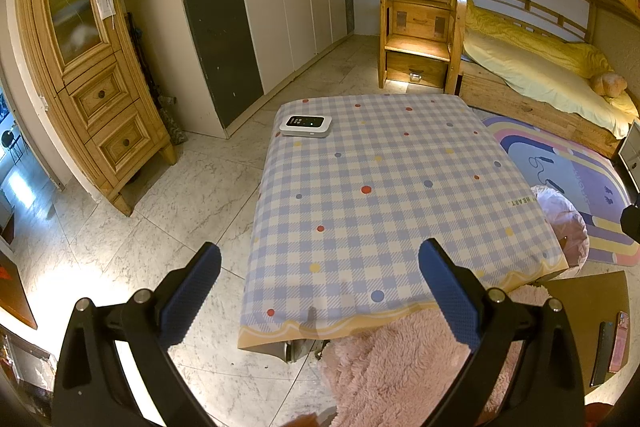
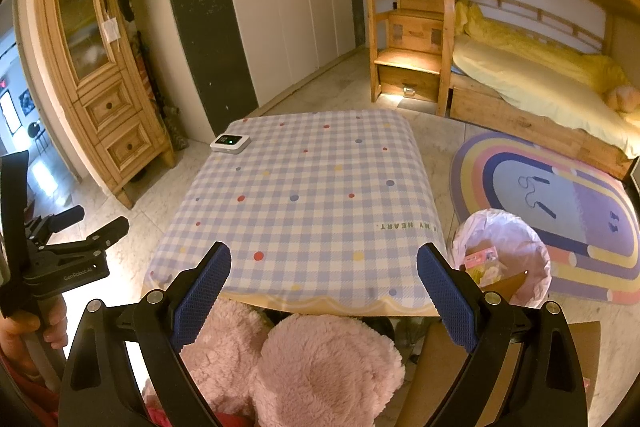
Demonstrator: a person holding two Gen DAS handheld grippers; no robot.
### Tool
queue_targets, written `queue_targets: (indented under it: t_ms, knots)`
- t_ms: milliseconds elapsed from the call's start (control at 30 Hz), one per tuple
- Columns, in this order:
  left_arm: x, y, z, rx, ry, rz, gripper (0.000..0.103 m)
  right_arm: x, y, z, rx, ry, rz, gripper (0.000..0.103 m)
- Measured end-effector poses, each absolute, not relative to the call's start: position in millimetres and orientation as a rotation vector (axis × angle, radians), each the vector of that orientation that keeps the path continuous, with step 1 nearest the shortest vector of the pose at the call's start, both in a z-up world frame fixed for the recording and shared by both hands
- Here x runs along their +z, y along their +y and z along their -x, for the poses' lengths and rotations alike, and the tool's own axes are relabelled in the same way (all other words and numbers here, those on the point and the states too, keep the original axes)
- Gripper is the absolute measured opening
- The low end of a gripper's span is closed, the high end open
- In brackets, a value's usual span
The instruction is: Collect trash
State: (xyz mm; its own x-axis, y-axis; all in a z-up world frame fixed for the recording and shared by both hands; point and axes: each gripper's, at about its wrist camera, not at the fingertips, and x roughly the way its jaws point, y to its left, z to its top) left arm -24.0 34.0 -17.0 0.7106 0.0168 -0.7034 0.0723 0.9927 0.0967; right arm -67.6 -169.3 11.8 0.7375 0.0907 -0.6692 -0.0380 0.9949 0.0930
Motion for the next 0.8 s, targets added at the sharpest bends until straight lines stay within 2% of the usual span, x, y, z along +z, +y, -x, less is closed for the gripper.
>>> queue_targets:
  t_ms: [800]
  knots:
    - [-21.0, 31.8, 25.4, -0.029, 0.772, -0.117, 0.096, 8.4, -167.8, 68.6, 0.067, 0.743, -0.080, 0.093]
